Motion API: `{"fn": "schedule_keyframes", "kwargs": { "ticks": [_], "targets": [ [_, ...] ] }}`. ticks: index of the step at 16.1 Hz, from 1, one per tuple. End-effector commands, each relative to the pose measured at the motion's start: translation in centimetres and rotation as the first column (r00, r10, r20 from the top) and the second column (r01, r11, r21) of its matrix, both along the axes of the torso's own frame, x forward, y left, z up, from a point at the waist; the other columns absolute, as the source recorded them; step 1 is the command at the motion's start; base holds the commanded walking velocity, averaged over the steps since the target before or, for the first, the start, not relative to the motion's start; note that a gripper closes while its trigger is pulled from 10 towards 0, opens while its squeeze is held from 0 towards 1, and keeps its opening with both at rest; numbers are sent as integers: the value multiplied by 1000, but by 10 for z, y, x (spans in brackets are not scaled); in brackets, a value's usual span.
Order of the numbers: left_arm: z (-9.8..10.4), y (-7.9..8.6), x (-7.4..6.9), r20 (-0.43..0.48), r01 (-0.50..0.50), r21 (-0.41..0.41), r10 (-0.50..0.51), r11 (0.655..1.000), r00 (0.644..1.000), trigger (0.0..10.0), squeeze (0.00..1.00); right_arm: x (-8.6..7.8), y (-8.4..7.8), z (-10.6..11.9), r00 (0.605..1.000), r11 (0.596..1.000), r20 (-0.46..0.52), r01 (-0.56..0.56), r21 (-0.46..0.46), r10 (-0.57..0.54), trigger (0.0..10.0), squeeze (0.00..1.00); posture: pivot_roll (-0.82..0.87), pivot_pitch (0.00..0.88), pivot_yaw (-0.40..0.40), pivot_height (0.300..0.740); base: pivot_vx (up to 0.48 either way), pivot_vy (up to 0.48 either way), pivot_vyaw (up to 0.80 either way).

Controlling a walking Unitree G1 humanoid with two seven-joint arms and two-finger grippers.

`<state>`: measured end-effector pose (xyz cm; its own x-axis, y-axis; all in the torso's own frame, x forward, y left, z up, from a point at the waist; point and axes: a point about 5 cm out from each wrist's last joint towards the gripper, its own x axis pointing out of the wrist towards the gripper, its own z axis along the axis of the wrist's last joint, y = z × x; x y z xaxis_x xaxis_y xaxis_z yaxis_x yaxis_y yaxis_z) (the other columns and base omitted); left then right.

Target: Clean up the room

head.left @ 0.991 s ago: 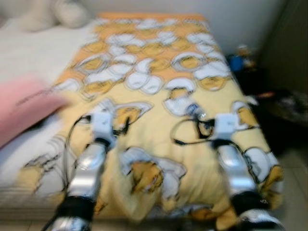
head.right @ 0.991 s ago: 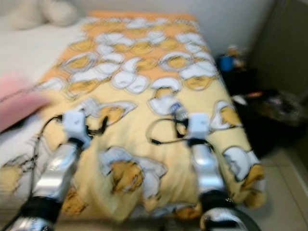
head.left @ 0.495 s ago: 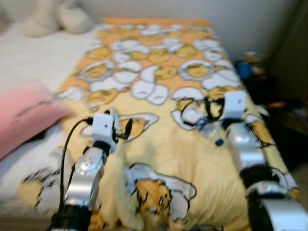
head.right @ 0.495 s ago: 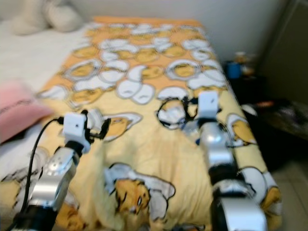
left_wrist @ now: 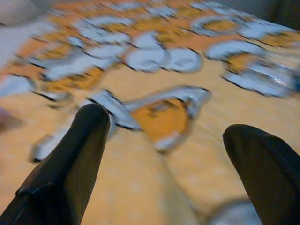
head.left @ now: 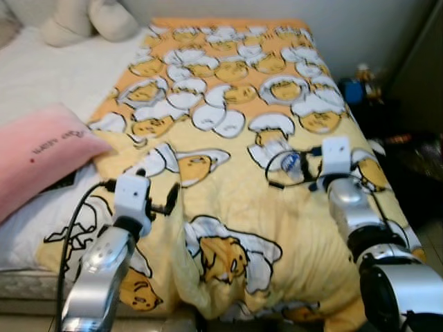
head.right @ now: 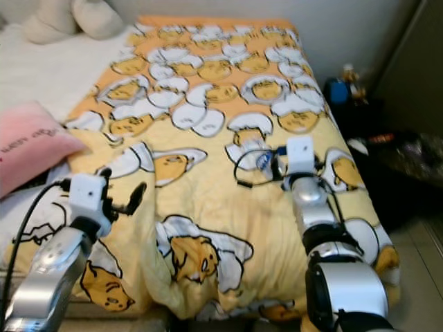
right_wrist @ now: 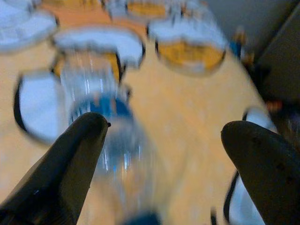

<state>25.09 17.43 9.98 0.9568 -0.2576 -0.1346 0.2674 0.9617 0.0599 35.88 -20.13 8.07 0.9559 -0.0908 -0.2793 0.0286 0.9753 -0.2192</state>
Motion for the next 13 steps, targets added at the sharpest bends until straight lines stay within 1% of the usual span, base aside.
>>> {"fn": "schedule_keyframes", "kwargs": {
  "ticks": [1,2,4,6,7,9,10,11,13],
  "targets": [
    [5,-7,-5,-2,71,6,-71,997,998,10000,0,2,3,0,1000,1000,-20,-7,-4,7,10000,0,209,140,67,725,0,0,0],
    [8,-11,-9,3,98,26,-98,995,995,10000,0,1,3,-2,999,1000,-31,-5,1,5,10000,0,226,149,68,725,0,0,0],
    [12,-11,-16,-2,103,27,-103,994,995,10000,0,1,3,-3,999,1000,-51,-21,-14,20,10000,0,252,164,69,725,0,0,0],
    [12,-5,-27,-36,82,39,-81,996,996,10000,0,4,11,-2,996,998,-71,-63,-13,62,10000,0,285,183,70,725,0,0,0],
    [13,-3,-31,-49,76,39,-74,996,996,10000,0,3,15,-5,992,997,-97,-80,-17,78,10000,0,293,189,69,725,0,0,0],
    [14,0,-38,-66,62,46,-59,997,996,10000,0,3,28,-8,985,992,-116,-127,17,128,10000,0,308,200,69,725,0,0,0],
    [15,0,-39,-67,60,45,-57,997,996,10000,0,3,30,-9,984,991,-117,-132,21,133,10000,0,309,204,69,725,0,0,0],
    [15,-1,-40,-69,59,43,-56,997,996,10000,0,4,32,-7,983,989,-106,-147,6,147,0,0,307,209,71,725,0,0,0],
    [16,-4,-43,-76,69,34,-66,997,995,10000,0,5,32,-5,985,989,-92,-148,-21,146,0,0,304,214,72,725,0,0,0]
  ]
}}
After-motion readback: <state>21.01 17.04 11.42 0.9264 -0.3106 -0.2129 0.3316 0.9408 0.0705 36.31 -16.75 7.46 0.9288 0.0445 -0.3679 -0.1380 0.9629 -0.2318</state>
